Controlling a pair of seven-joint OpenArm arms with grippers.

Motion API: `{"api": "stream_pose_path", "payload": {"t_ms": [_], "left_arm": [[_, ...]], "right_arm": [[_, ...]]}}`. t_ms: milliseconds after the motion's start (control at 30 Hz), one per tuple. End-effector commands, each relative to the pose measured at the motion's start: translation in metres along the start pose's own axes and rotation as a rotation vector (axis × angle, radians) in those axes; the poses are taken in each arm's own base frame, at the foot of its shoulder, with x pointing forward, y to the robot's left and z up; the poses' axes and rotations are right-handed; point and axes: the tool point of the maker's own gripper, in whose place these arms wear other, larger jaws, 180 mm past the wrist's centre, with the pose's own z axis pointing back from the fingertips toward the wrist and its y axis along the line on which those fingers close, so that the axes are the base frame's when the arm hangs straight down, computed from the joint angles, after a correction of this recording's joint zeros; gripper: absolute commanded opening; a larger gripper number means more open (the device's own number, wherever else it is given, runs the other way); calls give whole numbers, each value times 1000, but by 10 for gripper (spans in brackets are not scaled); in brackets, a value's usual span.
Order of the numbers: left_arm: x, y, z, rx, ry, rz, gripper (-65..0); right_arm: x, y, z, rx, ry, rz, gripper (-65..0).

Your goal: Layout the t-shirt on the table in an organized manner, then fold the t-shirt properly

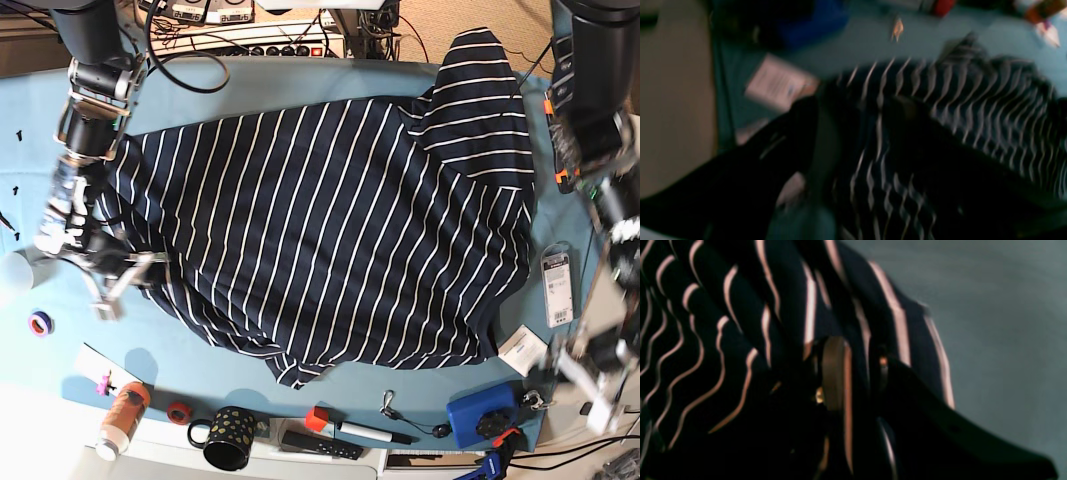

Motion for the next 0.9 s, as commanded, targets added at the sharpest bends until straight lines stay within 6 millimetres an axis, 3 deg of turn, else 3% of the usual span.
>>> {"api": "stream_pose_path", "payload": {"t_ms": [0,167,267,333,500,600,767,867], "left_arm": [[18,3,14,-3,-58,-15,-309],[-32,22,23,0,48,24,-309],[-63,17,23,-55,119,28,-309],[-83,8,22,-104,154,29,-315],[-130,-5,27,-111,231,-1,-369],[-153,-25,35,-127,257,-76,-369],[-184,-85,43,-203,217,-159,-369],[-198,-109,45,-207,188,-172,-369]], "right_arm": [[27,-14,6,-62,-61,32,-511],[13,-11,-7,-167,40,141,-513],[-1,-11,-11,-225,126,197,-605],[-2,-22,-9,-305,145,223,-650],[1,-64,12,-499,139,164,-650],[-4,-78,21,-509,148,93,-650],[-11,-94,33,-515,153,16,-650],[-14,-99,38,-505,157,-7,-650]]}}
